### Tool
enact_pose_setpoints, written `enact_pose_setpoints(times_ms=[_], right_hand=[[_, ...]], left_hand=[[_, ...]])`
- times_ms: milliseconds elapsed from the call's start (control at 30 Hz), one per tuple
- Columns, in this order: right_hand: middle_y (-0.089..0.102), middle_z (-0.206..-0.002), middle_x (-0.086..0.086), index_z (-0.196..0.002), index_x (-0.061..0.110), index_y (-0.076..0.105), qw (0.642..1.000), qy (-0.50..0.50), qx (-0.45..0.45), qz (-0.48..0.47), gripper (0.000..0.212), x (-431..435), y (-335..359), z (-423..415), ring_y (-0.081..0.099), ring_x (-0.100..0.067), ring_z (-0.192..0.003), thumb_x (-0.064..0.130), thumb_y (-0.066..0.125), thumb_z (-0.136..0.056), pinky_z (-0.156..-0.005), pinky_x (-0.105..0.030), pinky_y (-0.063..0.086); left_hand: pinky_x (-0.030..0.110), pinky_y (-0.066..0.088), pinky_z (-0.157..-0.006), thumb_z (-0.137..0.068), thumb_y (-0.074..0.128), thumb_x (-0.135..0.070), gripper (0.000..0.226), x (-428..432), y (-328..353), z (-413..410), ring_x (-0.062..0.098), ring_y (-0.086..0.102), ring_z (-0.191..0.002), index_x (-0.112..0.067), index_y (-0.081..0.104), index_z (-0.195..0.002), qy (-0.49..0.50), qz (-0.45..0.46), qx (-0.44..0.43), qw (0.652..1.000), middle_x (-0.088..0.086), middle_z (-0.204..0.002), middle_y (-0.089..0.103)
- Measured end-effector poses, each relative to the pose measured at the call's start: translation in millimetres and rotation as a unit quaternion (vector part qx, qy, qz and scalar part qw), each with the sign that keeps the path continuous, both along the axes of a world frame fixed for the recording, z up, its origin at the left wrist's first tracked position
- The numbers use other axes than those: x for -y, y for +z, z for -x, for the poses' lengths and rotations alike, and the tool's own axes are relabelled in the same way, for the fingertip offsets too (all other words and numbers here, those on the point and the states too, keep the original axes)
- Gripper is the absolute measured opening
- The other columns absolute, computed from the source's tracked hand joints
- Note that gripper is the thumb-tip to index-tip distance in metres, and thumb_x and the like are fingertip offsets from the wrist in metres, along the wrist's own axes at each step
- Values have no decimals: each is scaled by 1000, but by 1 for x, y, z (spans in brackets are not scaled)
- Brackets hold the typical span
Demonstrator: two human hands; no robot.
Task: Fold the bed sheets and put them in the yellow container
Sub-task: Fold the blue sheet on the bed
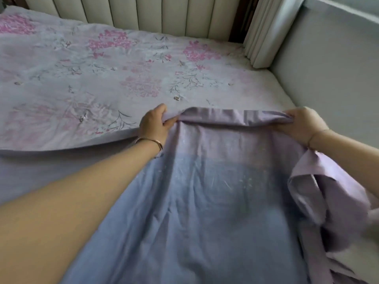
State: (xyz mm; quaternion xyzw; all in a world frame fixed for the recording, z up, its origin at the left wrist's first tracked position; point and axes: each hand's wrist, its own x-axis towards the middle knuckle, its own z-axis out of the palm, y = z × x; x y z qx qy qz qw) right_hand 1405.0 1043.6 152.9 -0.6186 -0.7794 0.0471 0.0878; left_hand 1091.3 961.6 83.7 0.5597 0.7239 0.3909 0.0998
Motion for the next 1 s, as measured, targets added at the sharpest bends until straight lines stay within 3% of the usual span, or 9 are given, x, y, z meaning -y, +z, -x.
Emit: enact_pose_setpoints(times_ms=[200, 367, 467, 600, 700, 800, 867, 967, 1000], right_hand=[[59, -110, -14, -101, 15, 67, 980, -13, 195, -23, 22, -41, -104, 9, 55, -33, -106, 31, 54, -92, -87, -36, 38], [65, -107, -24, -95, 6, 68, 993, -105, -21, 59, 21, -37, -218, 0, 59, -40, -100, 6, 48, -89, -76, -36, 39], [66, -109, -22, -106, -1, 67, 987, -82, -113, 76, 27, -44, -232, -11, 58, -37, -106, -5, 49, -86, -83, -35, 40], [56, -128, -20, -129, 3, 51, 970, -111, -170, 135, 40, -29, -220, -10, 51, -33, -118, 8, 58, -89, -98, -32, 35], [38, -147, -12, -142, 10, 35, 976, -68, -191, 78, 67, 14, -201, -9, 35, -28, -136, 16, 68, -84, -113, -36, 26], [27, -153, 1, -144, 22, 33, 985, 7, -174, 2, 74, 66, -173, -22, 25, -15, -140, 27, 72, -81, -116, -37, 20], [19, -154, 8, -144, 29, 27, 991, 26, -132, 11, 80, 90, -165, -41, 17, -9, -140, 38, 73, -79, -117, -38, 13], [12, -155, 9, -145, 34, 24, 980, -5, -96, 172, 89, 111, -173, -78, 10, -11, -144, 72, 58, -71, -116, -32, 11], [12, -157, 4, -145, 37, 22, 969, -25, -72, 235, 87, 119, -180, -96, 15, -14, -144, 76, 50, -74, -115, -29, 14]], left_hand=[[39, 30, -88, -94, 46, -38, 35, -51, -95, -15, 31, 41, -115, -7, 50, -110, 38, 130, -133, 982, 15, -116, 55], [41, 29, -86, -84, 32, -49, 44, -30, -203, -23, 33, 51, -100, -11, 54, -92, 38, 109, -208, 971, 14, -98, 55], [37, 22, -96, -90, 31, -47, 43, -44, -209, -20, 29, 38, -117, -14, 50, -110, 24, 146, -196, 969, 10, -117, 48], [36, 19, -106, -93, 41, -49, 48, -46, -186, -15, 28, 30, -129, -16, 40, -127, -9, 226, -92, 970, 9, -135, 40], [38, 5, -115, -92, 36, -56, 72, -21, -163, -35, 24, 8, -144, -24, 7, -150, -1, 251, -47, 967, 4, -157, 11], [42, -12, -114, -85, 7, -69, 74, 28, -148, -106, 17, -13, -144, -31, -19, -144, -63, 167, -122, 976, -7, -154, -22], [43, -4, -112, -87, -5, -66, 72, 55, -144, -165, 21, 13, -145, -28, -1, -148, -124, 151, -139, 971, -4, -157, 6], [39, -15, -109, -83, -11, -67, 73, 71, -161, -226, 19, -5, -145, -30, 7, -144, -156, 233, -117, 953, 1, -156, 20], [42, -8, -111, -89, -6, -65, 70, 75, -170, -241, 19, -1, -145, -27, 20, -142, -160, 240, -110, 951, 4, -152, 32]])
